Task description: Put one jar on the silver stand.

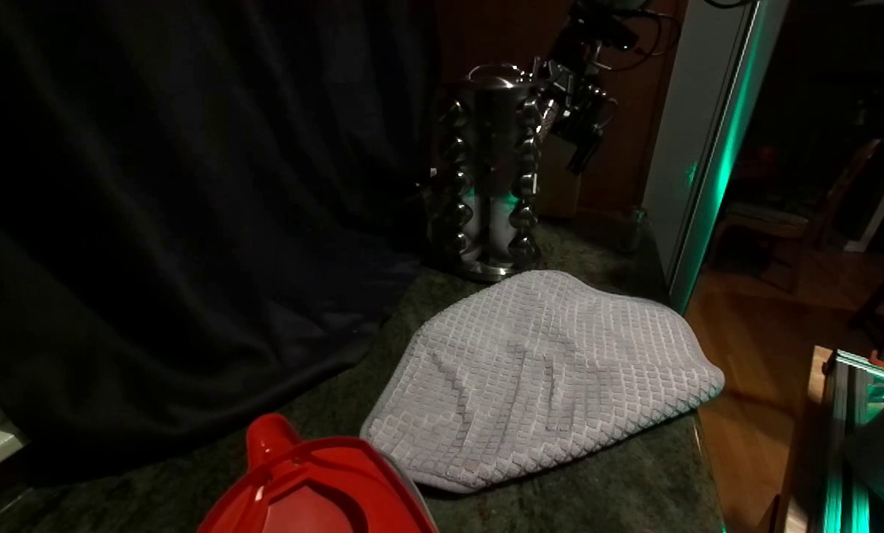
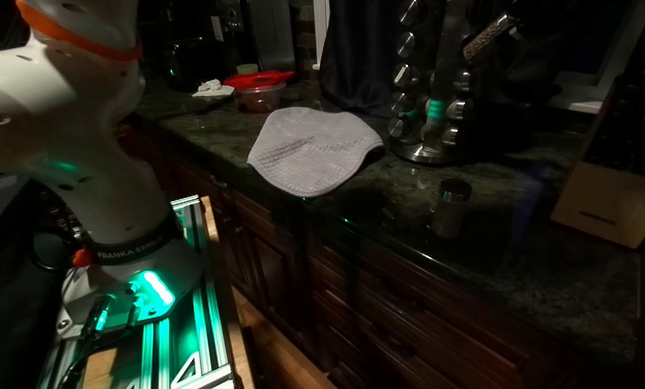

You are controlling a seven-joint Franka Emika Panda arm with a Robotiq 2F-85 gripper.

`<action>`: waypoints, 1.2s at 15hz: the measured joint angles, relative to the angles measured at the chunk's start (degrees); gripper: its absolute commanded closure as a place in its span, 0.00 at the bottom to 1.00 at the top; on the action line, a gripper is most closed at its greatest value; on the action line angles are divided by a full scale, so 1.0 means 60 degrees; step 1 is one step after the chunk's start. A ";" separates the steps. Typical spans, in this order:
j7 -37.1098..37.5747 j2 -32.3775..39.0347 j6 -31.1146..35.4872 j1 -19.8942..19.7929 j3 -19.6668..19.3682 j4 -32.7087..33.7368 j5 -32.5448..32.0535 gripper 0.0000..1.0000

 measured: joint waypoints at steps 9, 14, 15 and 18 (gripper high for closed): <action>0.0534 0.0609 -0.0963 -0.0245 0.0078 0.0648 0.0530 0.76; 0.0881 0.0832 -0.1056 -0.0349 0.0106 0.0942 0.0871 0.76; 0.0957 0.0869 -0.1056 -0.0362 0.0109 0.0993 0.0922 0.76; 0.1110 0.0929 -0.1056 -0.0369 0.0137 0.1068 0.0973 0.76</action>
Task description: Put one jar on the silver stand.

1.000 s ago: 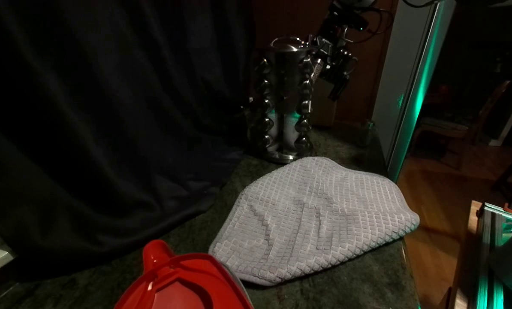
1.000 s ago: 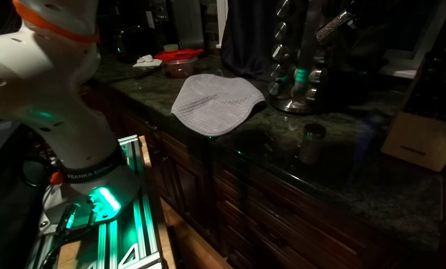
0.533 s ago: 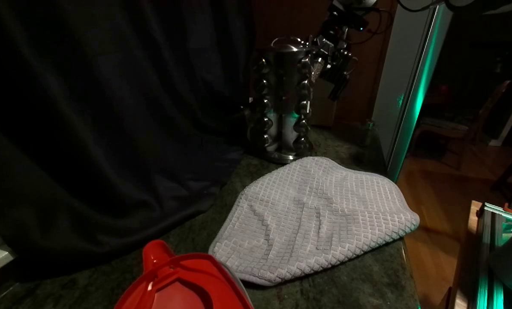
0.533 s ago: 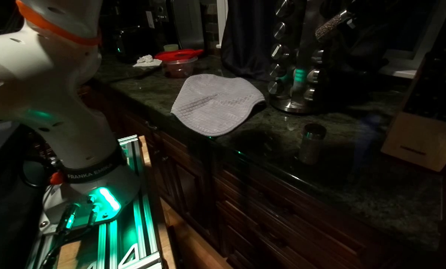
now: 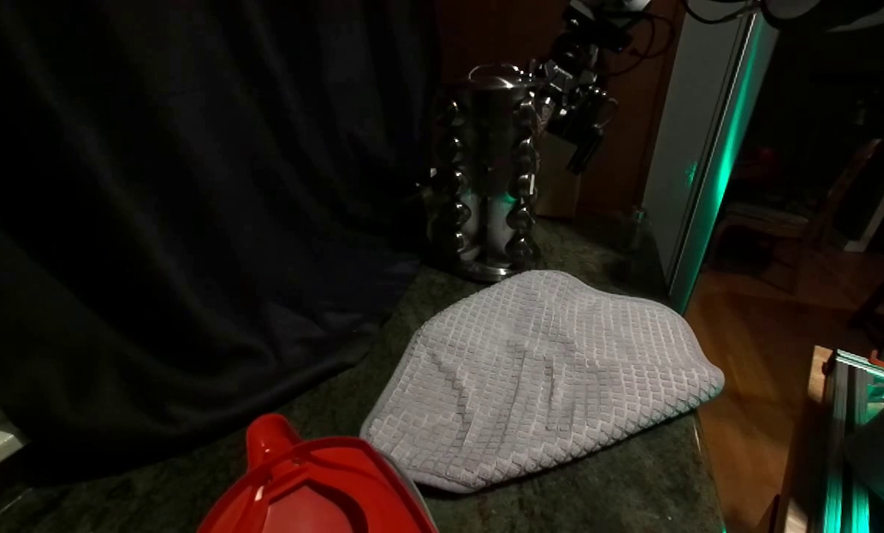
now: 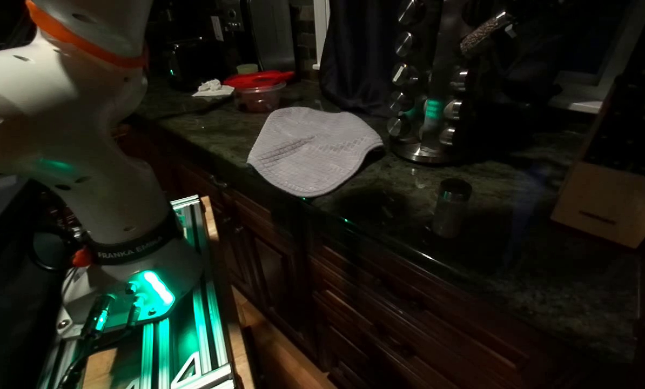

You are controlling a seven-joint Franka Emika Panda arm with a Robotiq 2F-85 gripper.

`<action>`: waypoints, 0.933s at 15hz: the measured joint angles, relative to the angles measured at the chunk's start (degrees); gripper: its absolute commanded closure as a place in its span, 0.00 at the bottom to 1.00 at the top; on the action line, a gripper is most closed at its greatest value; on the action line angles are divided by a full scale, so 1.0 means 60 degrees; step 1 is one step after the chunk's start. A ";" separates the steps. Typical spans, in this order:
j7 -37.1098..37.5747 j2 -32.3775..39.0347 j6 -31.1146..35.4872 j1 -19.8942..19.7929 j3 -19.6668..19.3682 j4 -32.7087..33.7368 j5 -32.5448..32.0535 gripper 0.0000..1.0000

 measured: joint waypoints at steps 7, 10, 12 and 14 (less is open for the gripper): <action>0.0439 0.0109 -0.0145 -0.0013 0.0034 0.0164 0.0031 0.76; 0.0738 0.0170 -0.0378 -0.0022 0.0043 0.0243 0.0036 0.76; 0.0938 0.0233 -0.0564 -0.0030 0.0045 0.0333 0.0044 0.76; 0.1109 0.0299 -0.0699 -0.0030 0.0048 0.0444 0.0044 0.76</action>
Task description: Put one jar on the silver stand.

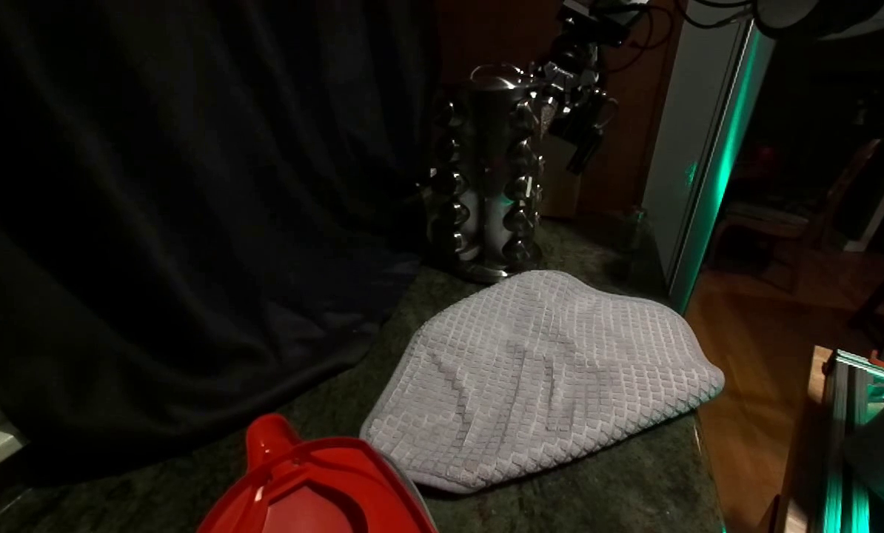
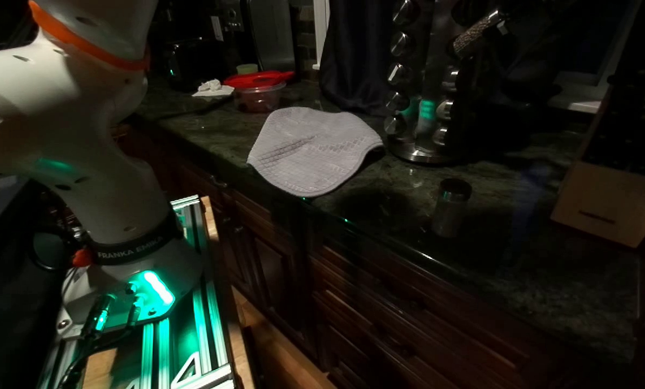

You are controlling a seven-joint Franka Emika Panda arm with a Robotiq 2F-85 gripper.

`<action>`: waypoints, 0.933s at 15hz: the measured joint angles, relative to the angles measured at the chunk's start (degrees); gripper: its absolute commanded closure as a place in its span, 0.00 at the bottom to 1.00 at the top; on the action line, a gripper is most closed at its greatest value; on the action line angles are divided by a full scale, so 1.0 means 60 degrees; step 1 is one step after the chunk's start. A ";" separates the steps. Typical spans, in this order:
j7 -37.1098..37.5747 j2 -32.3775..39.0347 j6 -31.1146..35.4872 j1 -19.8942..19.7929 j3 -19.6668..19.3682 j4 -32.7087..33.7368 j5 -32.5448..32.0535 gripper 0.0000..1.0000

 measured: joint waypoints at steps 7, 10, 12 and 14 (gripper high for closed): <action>0.0452 0.0067 -0.0047 0.0005 0.0035 0.0083 0.0041 0.76; 0.0608 0.0054 -0.0028 0.0025 0.0034 0.0061 0.0041 0.76; 0.0689 0.0001 0.0054 0.0045 0.0022 -0.0018 0.0034 0.76; 0.0736 -0.0086 0.0218 0.0053 -0.0043 -0.0125 0.0015 0.76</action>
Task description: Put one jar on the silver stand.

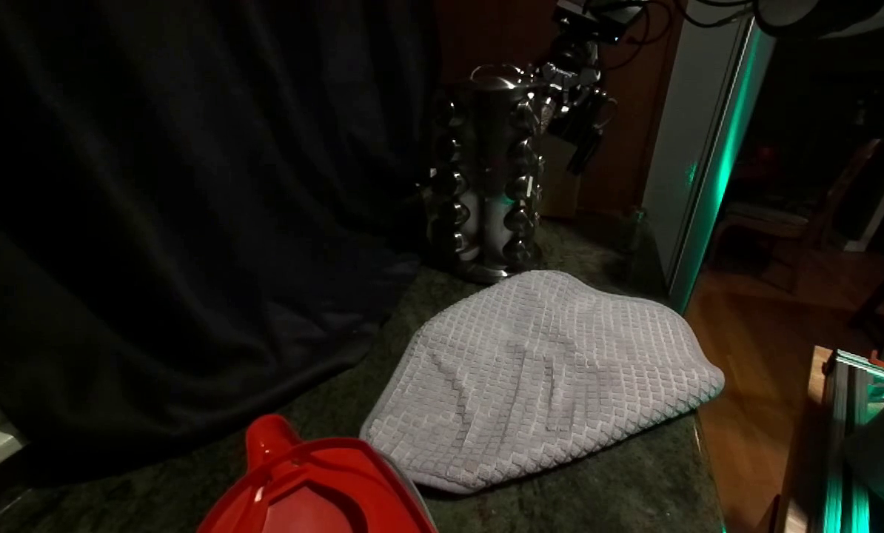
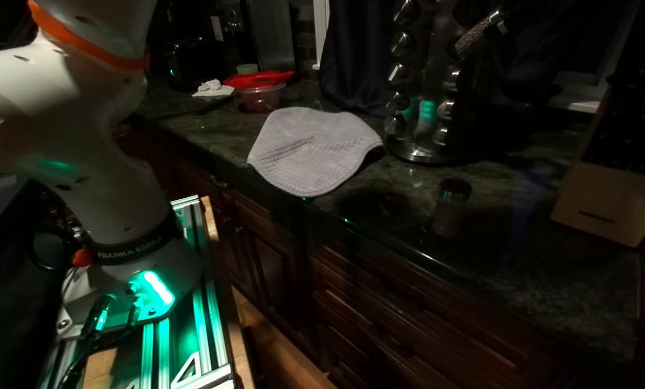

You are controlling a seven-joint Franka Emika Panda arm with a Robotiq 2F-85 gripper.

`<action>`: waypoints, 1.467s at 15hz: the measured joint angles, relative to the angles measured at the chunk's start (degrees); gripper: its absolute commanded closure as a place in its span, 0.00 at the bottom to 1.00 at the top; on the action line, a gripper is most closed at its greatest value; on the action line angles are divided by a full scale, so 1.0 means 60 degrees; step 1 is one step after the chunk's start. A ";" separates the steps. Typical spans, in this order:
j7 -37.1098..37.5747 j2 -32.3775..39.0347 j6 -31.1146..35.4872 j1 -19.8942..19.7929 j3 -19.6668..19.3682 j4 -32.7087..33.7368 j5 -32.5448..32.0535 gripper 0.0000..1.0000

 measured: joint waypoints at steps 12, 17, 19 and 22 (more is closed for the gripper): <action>0.1630 -0.1075 0.0171 0.0054 -0.0042 -0.1707 0.0015 0.76; 0.2265 -0.1692 0.0597 0.0151 -0.0181 -0.2809 0.0107 0.76; 0.2359 -0.2014 0.0875 0.0260 -0.0330 -0.3349 0.0192 0.76; 0.2361 -0.2585 0.1505 0.0422 -0.0507 -0.4208 0.0255 0.76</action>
